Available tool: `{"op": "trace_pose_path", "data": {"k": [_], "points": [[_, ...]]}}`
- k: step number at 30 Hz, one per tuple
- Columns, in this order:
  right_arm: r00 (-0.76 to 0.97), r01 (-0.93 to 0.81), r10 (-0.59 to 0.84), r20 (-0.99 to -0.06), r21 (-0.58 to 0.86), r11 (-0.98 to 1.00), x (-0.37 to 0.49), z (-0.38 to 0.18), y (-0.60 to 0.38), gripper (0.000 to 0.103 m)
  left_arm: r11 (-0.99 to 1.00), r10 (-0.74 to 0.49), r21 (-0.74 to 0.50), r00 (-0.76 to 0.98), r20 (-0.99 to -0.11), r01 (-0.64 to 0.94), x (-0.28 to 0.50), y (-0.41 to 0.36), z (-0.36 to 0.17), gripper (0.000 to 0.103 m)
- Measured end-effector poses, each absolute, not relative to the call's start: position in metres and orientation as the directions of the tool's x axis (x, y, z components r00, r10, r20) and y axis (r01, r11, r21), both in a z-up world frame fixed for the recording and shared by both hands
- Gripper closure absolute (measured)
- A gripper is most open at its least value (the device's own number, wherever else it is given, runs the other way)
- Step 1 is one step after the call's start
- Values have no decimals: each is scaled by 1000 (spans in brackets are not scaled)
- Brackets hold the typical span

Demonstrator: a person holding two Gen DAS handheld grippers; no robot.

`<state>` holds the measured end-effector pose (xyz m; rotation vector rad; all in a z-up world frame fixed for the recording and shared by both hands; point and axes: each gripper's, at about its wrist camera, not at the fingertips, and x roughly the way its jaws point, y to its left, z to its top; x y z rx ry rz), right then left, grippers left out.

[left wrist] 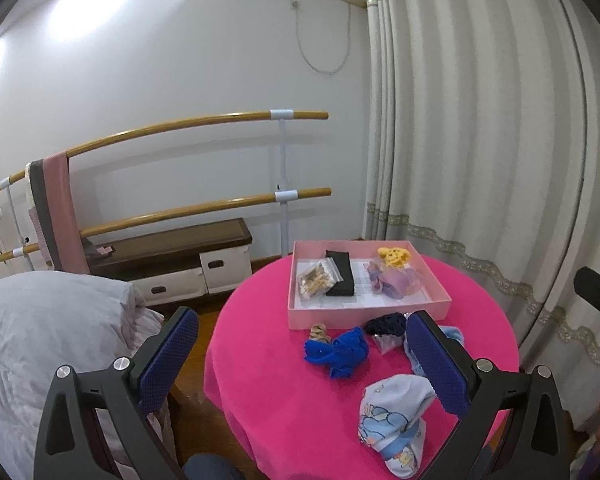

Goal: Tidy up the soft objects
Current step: 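Grasp the blue-clothed doll with the left tool while the right tool grasps the plush hat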

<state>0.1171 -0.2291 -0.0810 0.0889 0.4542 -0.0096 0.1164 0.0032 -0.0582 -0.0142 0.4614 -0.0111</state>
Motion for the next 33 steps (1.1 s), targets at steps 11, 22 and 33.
{"op": "trace_pose_path", "data": {"k": [11,22,33], "points": [[871,34,15,-490,89,995,132,-101,-231,0,997,-69,-23,819,-569,67,140,-19,-98,0],[784,87,-6,-621,100,991,161,-167,-250,0,996,-72,-2,746,-662,94,171,-44,-147,0],[710,115,12,-704,133,985,187,-213,-273,0,995,-61,10,667,-742,103,233,-75,-213,0]]}}
